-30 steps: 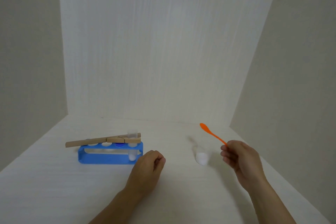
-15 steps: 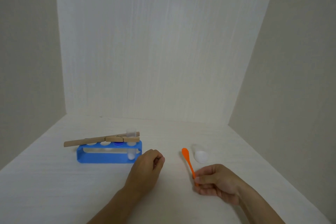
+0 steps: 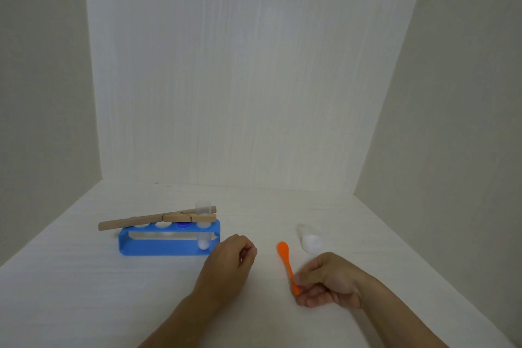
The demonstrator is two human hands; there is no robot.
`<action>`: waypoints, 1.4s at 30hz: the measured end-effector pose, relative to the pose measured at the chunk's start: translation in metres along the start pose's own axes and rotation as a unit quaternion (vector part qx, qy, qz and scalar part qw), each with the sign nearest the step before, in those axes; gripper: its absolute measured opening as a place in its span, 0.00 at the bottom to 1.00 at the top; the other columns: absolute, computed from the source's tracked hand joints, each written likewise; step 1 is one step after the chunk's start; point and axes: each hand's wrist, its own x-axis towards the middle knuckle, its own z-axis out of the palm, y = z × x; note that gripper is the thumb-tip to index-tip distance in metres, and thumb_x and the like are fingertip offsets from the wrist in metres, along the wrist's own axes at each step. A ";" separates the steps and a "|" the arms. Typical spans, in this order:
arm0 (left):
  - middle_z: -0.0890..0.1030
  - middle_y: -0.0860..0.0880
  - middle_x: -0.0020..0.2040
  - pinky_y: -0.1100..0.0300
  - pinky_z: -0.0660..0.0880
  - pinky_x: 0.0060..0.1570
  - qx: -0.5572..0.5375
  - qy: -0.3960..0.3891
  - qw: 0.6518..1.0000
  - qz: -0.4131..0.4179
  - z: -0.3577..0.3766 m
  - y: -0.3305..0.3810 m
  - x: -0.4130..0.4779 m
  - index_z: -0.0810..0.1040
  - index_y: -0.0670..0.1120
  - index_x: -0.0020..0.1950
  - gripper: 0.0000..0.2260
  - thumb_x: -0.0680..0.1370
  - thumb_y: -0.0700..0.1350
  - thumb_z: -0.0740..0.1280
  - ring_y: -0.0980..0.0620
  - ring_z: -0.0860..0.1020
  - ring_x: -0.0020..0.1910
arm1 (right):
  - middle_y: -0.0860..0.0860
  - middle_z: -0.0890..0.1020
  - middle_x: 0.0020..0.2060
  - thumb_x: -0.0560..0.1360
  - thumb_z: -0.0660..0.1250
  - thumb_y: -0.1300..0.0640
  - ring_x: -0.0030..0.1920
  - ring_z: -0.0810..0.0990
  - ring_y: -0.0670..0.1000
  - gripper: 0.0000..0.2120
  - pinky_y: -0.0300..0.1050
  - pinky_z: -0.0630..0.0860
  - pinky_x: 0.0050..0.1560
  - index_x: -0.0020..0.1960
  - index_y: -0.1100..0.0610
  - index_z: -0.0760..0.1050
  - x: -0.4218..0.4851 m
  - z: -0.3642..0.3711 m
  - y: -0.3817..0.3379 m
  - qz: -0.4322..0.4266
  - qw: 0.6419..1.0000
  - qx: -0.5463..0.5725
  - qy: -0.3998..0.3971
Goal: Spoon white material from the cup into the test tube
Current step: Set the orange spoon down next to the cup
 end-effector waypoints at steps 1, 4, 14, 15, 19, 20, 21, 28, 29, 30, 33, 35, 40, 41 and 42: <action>0.72 0.57 0.34 0.69 0.69 0.35 0.002 0.000 1.000 -0.001 0.000 0.000 0.000 0.73 0.51 0.40 0.06 0.78 0.46 0.62 0.56 0.71 0.34 | 0.60 0.87 0.36 0.71 0.74 0.65 0.36 0.87 0.55 0.05 0.44 0.82 0.35 0.36 0.63 0.85 0.001 0.001 -0.001 0.004 1.000 -0.007 -0.002; 0.72 0.57 0.34 0.70 0.68 0.34 0.006 -0.003 1.000 -0.008 0.000 0.000 0.001 0.73 0.51 0.42 0.05 0.78 0.46 0.62 0.56 0.72 0.34 | 0.61 0.86 0.36 0.71 0.74 0.64 0.35 0.87 0.55 0.05 0.44 0.82 0.34 0.37 0.65 0.85 0.002 0.002 -0.005 0.016 1.000 -0.023 -0.001; 0.72 0.57 0.35 0.69 0.67 0.35 0.009 -0.008 1.000 -0.008 0.001 0.001 0.000 0.73 0.51 0.42 0.05 0.78 0.46 0.61 0.55 0.71 0.35 | 0.58 0.86 0.34 0.72 0.73 0.62 0.31 0.85 0.52 0.05 0.42 0.81 0.31 0.39 0.63 0.83 0.006 0.005 -0.023 0.054 0.991 -0.121 0.007; 0.72 0.57 0.36 0.68 0.68 0.36 0.011 -0.009 1.000 -0.009 0.001 0.001 0.000 0.73 0.51 0.42 0.05 0.78 0.46 0.61 0.55 0.72 0.35 | 0.57 0.86 0.33 0.72 0.73 0.62 0.30 0.85 0.51 0.05 0.41 0.81 0.31 0.39 0.63 0.82 0.007 0.005 -0.024 0.055 0.990 -0.132 0.011; 0.74 0.56 0.37 0.67 0.69 0.36 0.008 -0.007 1.000 -0.007 0.000 0.001 0.000 0.74 0.51 0.43 0.05 0.78 0.46 0.61 0.55 0.72 0.36 | 0.55 0.85 0.31 0.72 0.73 0.62 0.28 0.84 0.49 0.06 0.40 0.81 0.30 0.37 0.62 0.82 0.008 0.007 -0.025 0.055 0.986 -0.155 0.018; 0.74 0.56 0.37 0.67 0.69 0.36 0.008 -0.006 1.000 -0.007 0.000 0.001 0.000 0.74 0.51 0.43 0.04 0.78 0.46 0.61 0.55 0.72 0.36 | 0.55 0.85 0.31 0.71 0.73 0.61 0.28 0.84 0.49 0.06 0.40 0.81 0.30 0.36 0.61 0.82 0.009 0.007 -0.025 0.055 0.986 -0.158 0.020; 0.74 0.56 0.37 0.67 0.69 0.36 0.008 -0.005 1.000 -0.006 0.000 0.001 0.000 0.74 0.51 0.43 0.04 0.78 0.46 0.61 0.55 0.72 0.36 | 0.55 0.85 0.31 0.71 0.73 0.61 0.28 0.84 0.49 0.06 0.40 0.81 0.30 0.36 0.61 0.82 0.009 0.007 -0.025 0.055 0.985 -0.160 0.022; 0.75 0.54 0.37 0.68 0.69 0.36 0.006 0.002 1.000 0.002 -0.001 0.002 -0.001 0.75 0.49 0.44 0.05 0.78 0.46 0.61 0.56 0.72 0.35 | 0.55 0.85 0.31 0.71 0.74 0.62 0.29 0.84 0.49 0.05 0.40 0.80 0.30 0.38 0.62 0.82 0.009 0.006 -0.026 0.049 0.983 -0.171 0.036; 0.75 0.54 0.37 0.68 0.69 0.36 0.006 0.002 1.000 0.001 -0.001 0.002 -0.001 0.75 0.49 0.44 0.05 0.78 0.46 0.61 0.56 0.72 0.35 | 0.55 0.84 0.31 0.72 0.73 0.62 0.28 0.84 0.49 0.05 0.40 0.80 0.30 0.38 0.62 0.81 0.009 0.006 -0.025 0.047 0.983 -0.172 0.036; 0.75 0.54 0.37 0.67 0.69 0.36 0.005 0.002 1.000 0.000 -0.001 0.002 -0.001 0.75 0.49 0.43 0.05 0.78 0.46 0.61 0.56 0.72 0.35 | 0.55 0.84 0.31 0.72 0.73 0.62 0.28 0.83 0.49 0.05 0.40 0.80 0.30 0.38 0.62 0.81 0.009 0.006 -0.025 0.045 0.983 -0.172 0.037; 0.76 0.54 0.38 0.66 0.70 0.37 0.004 0.003 1.000 -0.003 -0.001 0.002 -0.001 0.75 0.49 0.43 0.05 0.78 0.46 0.62 0.56 0.72 0.36 | 0.55 0.84 0.31 0.72 0.73 0.62 0.28 0.83 0.49 0.04 0.40 0.81 0.31 0.39 0.62 0.81 0.009 0.006 -0.024 0.040 0.984 -0.172 0.036; 0.76 0.54 0.38 0.67 0.70 0.37 0.005 -0.002 1.000 -0.006 -0.001 0.001 -0.001 0.75 0.50 0.43 0.05 0.78 0.46 0.62 0.55 0.73 0.36 | 0.55 0.84 0.31 0.71 0.73 0.62 0.28 0.83 0.49 0.04 0.40 0.80 0.30 0.40 0.63 0.81 0.010 0.005 -0.023 0.037 0.984 -0.171 0.037; 0.76 0.54 0.38 0.66 0.71 0.38 0.005 -0.004 1.000 -0.007 0.000 0.000 -0.001 0.75 0.50 0.44 0.05 0.78 0.46 0.62 0.55 0.73 0.37 | 0.54 0.84 0.30 0.71 0.73 0.62 0.28 0.83 0.49 0.04 0.39 0.79 0.29 0.40 0.62 0.81 0.011 0.002 -0.021 0.022 0.986 -0.159 0.039; 0.76 0.53 0.39 0.65 0.71 0.38 0.006 -0.003 1.000 -0.008 0.000 0.000 -0.001 0.75 0.50 0.44 0.05 0.78 0.47 0.61 0.55 0.73 0.37 | 0.54 0.84 0.30 0.71 0.73 0.62 0.28 0.83 0.49 0.04 0.39 0.79 0.29 0.40 0.62 0.81 0.011 0.000 -0.020 0.019 0.987 -0.154 0.040; 0.77 0.53 0.39 0.65 0.71 0.39 0.008 -0.003 1.000 -0.008 0.000 0.000 -0.001 0.75 0.50 0.44 0.05 0.78 0.47 0.61 0.55 0.73 0.37 | 0.55 0.84 0.30 0.71 0.72 0.62 0.28 0.83 0.50 0.04 0.40 0.79 0.29 0.39 0.62 0.81 0.012 0.000 -0.019 0.016 0.988 -0.149 0.042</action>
